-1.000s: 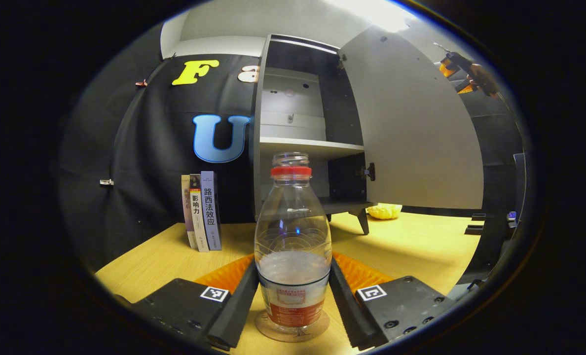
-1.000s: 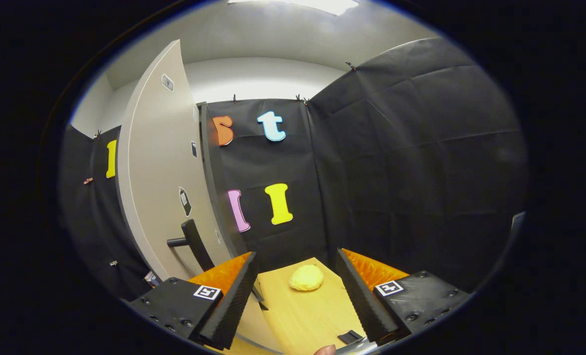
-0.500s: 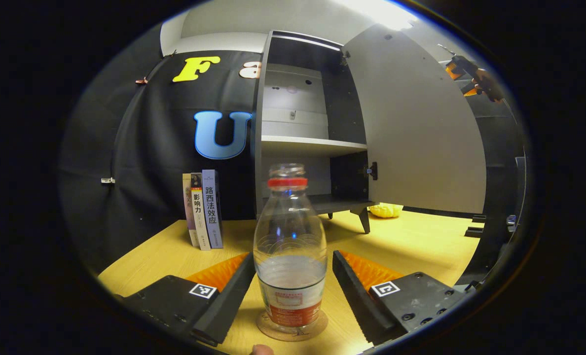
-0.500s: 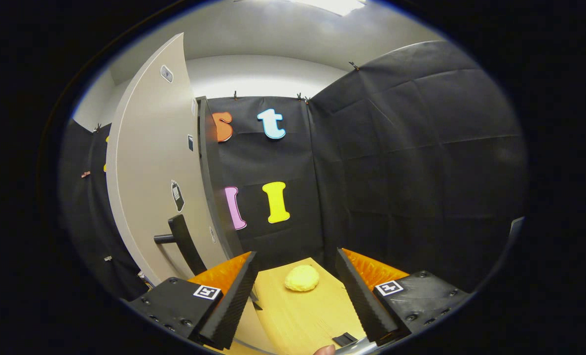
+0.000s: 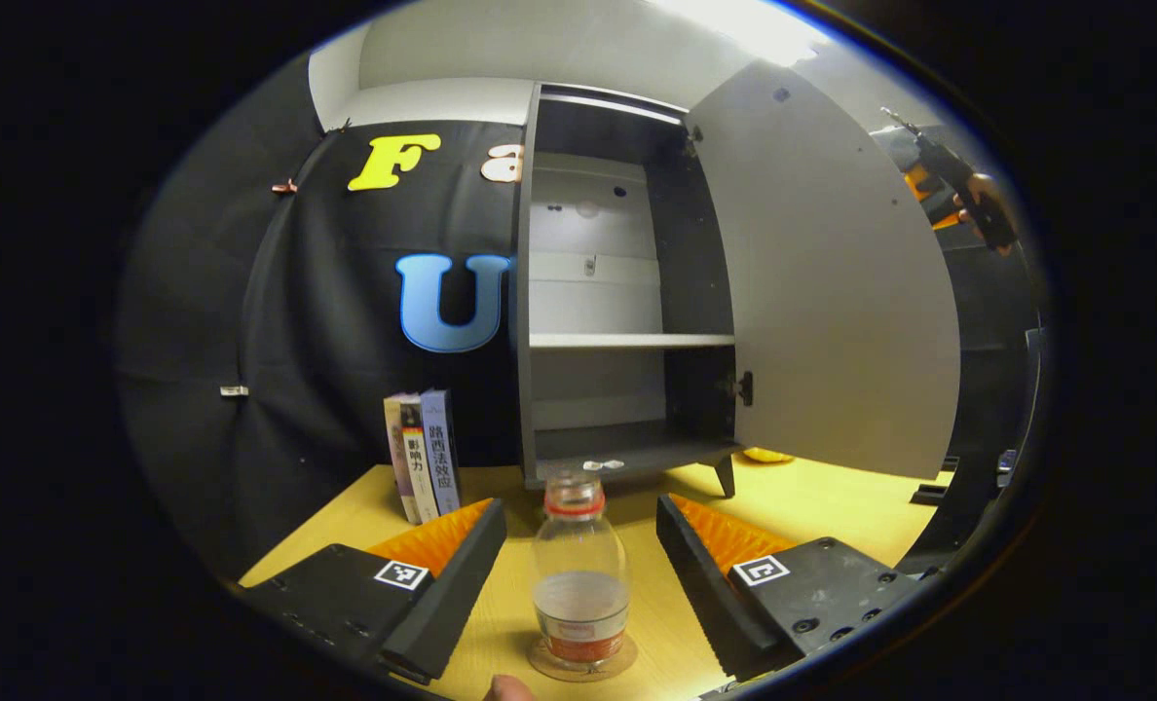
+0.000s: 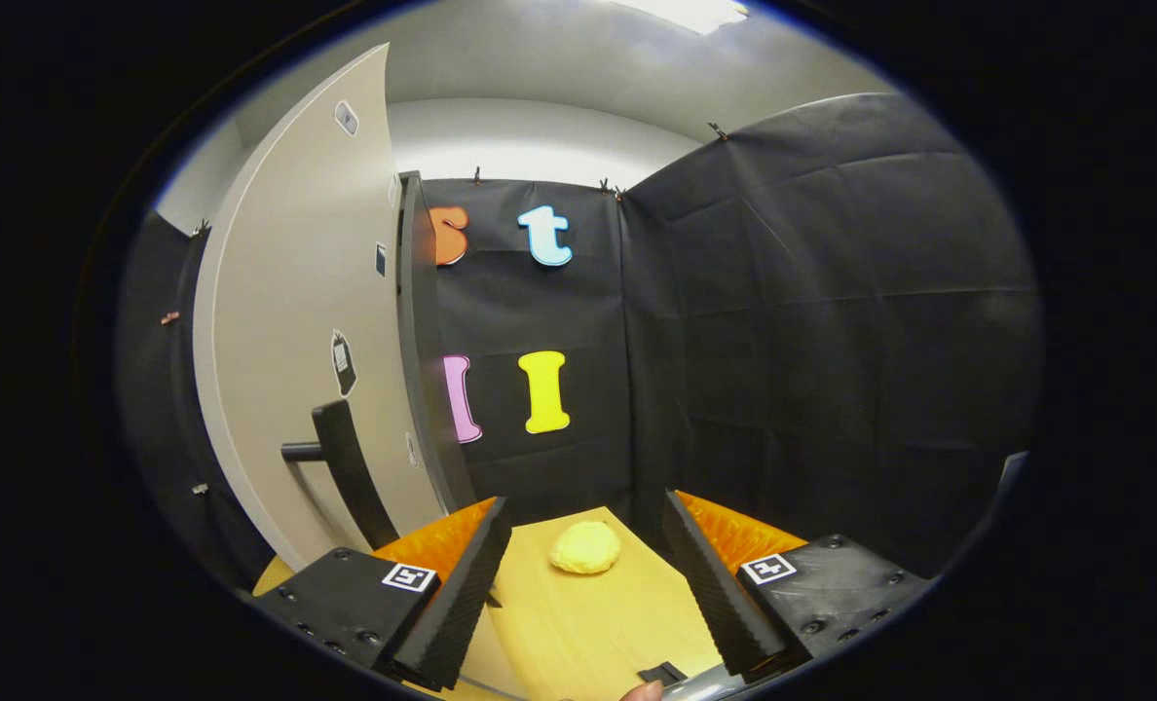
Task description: Open the cabinet door with the right hand, grasp the bottle in the cabinet with the left hand and place it on the coaster, then close the cabinet door with the right hand.
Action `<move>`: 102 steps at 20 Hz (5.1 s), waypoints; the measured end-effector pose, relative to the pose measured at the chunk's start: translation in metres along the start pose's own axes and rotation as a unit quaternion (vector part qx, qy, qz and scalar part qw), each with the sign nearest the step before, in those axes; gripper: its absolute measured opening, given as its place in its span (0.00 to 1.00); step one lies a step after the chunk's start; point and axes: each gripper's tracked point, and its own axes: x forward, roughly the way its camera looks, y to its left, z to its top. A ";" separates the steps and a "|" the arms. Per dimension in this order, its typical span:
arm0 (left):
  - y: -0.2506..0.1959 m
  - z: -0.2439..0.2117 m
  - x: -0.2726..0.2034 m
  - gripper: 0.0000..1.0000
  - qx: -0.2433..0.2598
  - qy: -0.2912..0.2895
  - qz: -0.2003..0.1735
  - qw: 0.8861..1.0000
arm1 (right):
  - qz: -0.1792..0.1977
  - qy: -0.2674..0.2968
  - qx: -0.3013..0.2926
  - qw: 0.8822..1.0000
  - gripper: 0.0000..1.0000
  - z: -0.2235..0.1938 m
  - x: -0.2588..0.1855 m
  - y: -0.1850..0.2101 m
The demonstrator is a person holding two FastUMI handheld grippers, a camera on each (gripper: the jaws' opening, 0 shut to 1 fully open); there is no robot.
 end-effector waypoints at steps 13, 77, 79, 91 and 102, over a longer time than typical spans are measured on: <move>-0.038 0.192 -0.004 0.98 -0.060 0.005 0.028 0.998 | 0.046 -0.016 -0.017 0.999 0.97 -0.005 0.003 0.030; -0.036 0.264 -0.023 0.95 -0.007 -0.009 0.030 0.999 | 0.214 0.008 -0.005 0.977 0.98 -0.048 -0.077 0.228; -0.036 0.264 -0.024 0.94 -0.007 -0.008 0.031 0.999 | 0.213 0.005 -0.006 0.977 0.98 -0.047 -0.078 0.226; -0.020 0.270 -0.026 0.95 -0.003 -0.009 0.086 0.996 | 0.213 -0.001 -0.009 0.977 0.98 -0.044 -0.083 0.225; 0.008 0.270 -0.030 0.95 -0.020 -0.012 0.141 0.990 | 0.204 -0.003 -0.017 0.979 0.98 -0.044 -0.081 0.222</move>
